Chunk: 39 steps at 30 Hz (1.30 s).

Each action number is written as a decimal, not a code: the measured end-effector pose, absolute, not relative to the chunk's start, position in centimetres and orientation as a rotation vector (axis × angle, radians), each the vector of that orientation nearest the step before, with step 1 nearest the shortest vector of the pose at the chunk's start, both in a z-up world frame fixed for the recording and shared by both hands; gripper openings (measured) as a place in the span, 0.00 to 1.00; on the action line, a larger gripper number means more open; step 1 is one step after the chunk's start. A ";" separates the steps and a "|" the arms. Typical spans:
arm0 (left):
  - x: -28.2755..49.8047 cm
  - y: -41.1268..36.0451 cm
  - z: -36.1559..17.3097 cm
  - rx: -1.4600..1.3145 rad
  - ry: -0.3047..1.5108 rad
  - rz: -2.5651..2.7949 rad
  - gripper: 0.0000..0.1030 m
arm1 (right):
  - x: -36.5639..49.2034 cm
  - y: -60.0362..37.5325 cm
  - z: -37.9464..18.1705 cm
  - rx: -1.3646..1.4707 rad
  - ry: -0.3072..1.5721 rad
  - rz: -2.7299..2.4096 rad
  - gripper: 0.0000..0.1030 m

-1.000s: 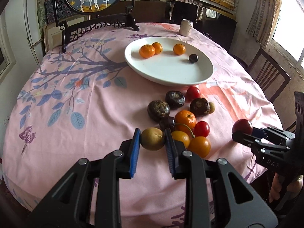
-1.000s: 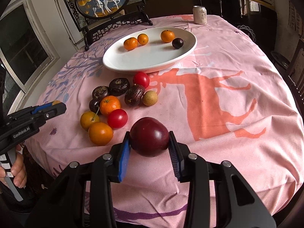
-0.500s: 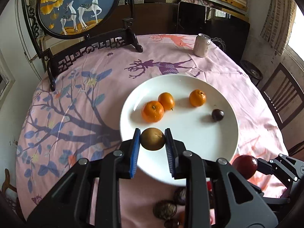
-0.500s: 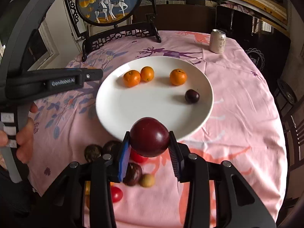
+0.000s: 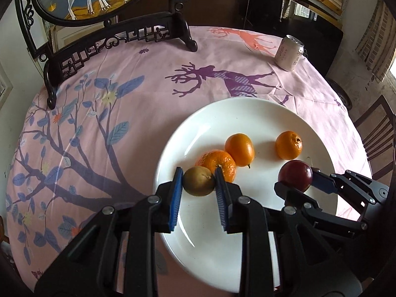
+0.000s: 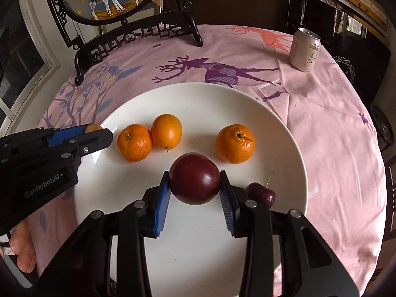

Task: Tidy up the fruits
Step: 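Grasp a brown round fruit with the left tool while the right tool grasps a red plum, then grasp an orange with the left tool while the right tool grasps a brown fruit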

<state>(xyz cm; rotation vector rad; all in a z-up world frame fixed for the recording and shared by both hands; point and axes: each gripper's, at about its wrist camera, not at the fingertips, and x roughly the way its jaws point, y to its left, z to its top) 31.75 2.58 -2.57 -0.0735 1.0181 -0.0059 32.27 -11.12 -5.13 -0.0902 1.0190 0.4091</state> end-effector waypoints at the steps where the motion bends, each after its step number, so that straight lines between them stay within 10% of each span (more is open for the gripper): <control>1: 32.1 2.6 -2.7 -0.076 1.022 -0.004 0.25 | 32.6 -10.9 -5.3 -0.094 1.022 0.409 0.38; 8: 32.9 2.7 -1.2 -0.108 0.999 -0.030 0.40 | 33.2 -9.6 -4.9 -0.179 0.960 0.374 0.59; 14: 25.0 3.7 0.7 -0.112 0.928 -0.071 0.57 | 26.0 -12.5 -2.7 -0.179 0.982 0.401 0.59; 39: 5.9 5.5 -4.8 -0.143 0.939 -0.049 0.72 | 10.4 -15.6 -5.4 -0.203 0.905 0.357 0.60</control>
